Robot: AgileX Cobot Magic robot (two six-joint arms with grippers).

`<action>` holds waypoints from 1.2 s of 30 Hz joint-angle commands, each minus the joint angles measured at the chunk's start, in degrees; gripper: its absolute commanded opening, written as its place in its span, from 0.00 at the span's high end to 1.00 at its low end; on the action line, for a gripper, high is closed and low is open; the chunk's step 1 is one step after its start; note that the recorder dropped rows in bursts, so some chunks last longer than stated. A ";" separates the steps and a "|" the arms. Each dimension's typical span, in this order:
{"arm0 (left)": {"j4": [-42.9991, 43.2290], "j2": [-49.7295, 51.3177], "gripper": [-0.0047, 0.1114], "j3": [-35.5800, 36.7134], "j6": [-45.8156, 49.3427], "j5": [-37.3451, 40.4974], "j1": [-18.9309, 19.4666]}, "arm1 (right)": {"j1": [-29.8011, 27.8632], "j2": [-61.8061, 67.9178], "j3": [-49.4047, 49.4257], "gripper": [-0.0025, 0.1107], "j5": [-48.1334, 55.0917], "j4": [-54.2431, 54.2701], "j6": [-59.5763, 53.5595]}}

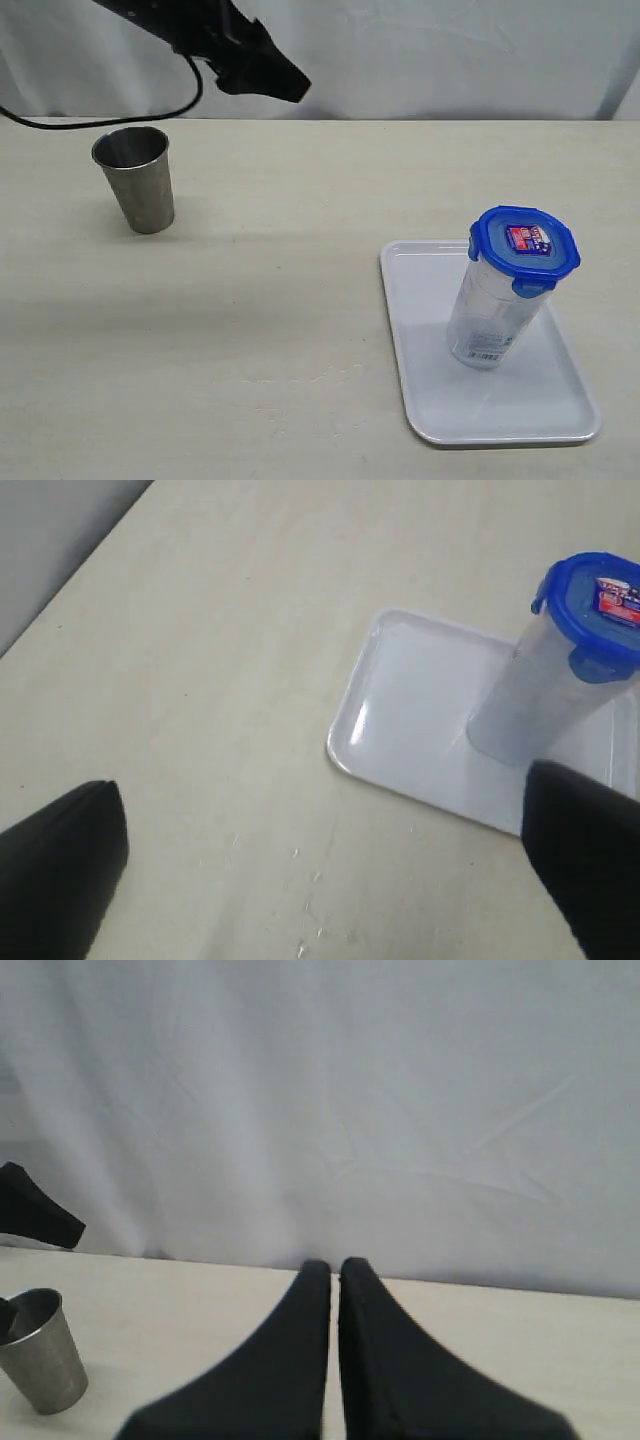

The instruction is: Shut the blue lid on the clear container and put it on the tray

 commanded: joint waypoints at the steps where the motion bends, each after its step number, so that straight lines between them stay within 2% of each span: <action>1: -2.03 -4.24 0.08 2.33 -1.34 5.34 5.42 | -0.22 -7.73 3.28 0.94 -4.12 1.15 -0.27; 5: -6.09 -11.02 0.08 9.22 1.52 3.94 11.15 | -0.22 -14.37 7.30 0.94 -6.13 1.26 -0.27; 10: -19.52 -24.44 0.08 22.09 11.93 3.25 20.63 | -0.22 -21.17 10.55 0.94 -5.91 1.26 -0.27; 18: -21.07 -37.72 0.08 31.98 14.01 3.24 27.91 | -0.22 -28.53 10.89 0.94 -2.04 1.26 -0.27; 21: -21.07 -42.94 0.08 35.22 14.01 3.91 28.98 | -0.22 -30.70 10.89 0.94 -1.89 1.26 -0.27; 29: -25.73 -56.45 0.08 45.02 13.65 6.23 28.98 | -0.22 -33.64 10.89 0.94 -1.66 1.26 -0.27; 33: -25.17 -61.23 0.08 46.25 13.60 9.93 28.98 | -0.22 -33.64 10.89 0.94 -1.66 1.26 -0.27; 36: -25.17 -63.85 0.08 46.25 13.60 9.93 28.98 | -0.22 -33.64 10.89 0.94 -1.66 1.26 -0.27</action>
